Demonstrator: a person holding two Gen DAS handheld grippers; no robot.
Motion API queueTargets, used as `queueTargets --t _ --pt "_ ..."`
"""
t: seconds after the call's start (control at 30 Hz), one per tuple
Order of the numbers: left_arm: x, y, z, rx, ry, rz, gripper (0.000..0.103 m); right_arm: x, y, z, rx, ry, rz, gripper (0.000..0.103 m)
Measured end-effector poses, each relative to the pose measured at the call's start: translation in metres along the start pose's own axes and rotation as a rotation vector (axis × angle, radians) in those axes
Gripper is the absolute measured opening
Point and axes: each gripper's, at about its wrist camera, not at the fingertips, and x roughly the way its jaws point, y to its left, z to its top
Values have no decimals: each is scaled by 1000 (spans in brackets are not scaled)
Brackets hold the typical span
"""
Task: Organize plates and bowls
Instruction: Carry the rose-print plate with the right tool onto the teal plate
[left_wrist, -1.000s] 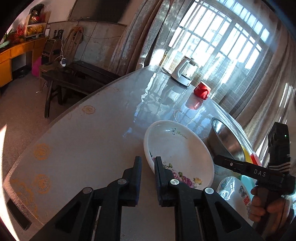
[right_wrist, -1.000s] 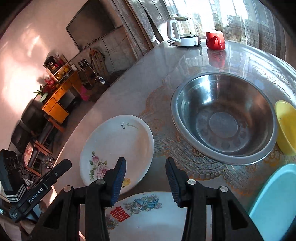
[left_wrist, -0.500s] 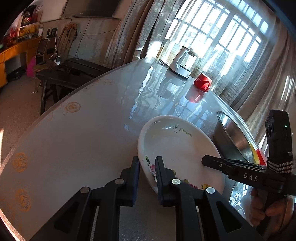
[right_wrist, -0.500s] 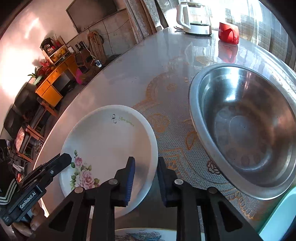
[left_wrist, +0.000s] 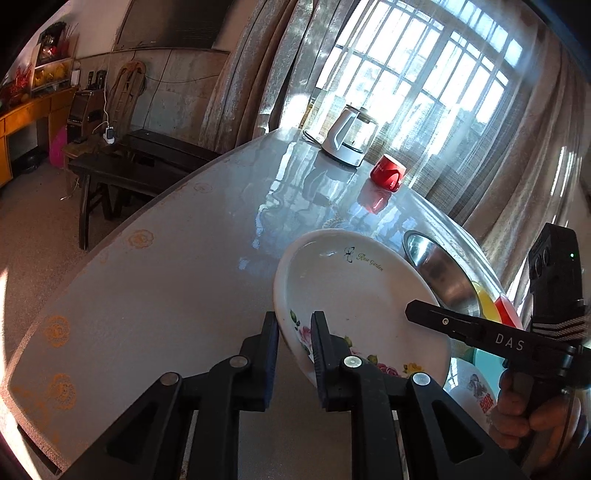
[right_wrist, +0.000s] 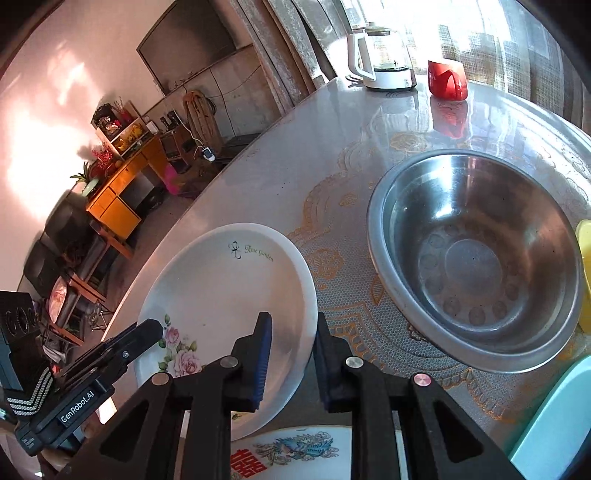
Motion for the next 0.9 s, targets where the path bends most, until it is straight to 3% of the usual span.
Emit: queueTargets --t 0.4,0.9 --pt "-28 -91 -9 190 -45 -103 17 -94 -39 -39 116 -156 25 22" --pt "11 -223 -65 397 128 -229 18 -178 -140 -126 370 -269 -86 22"
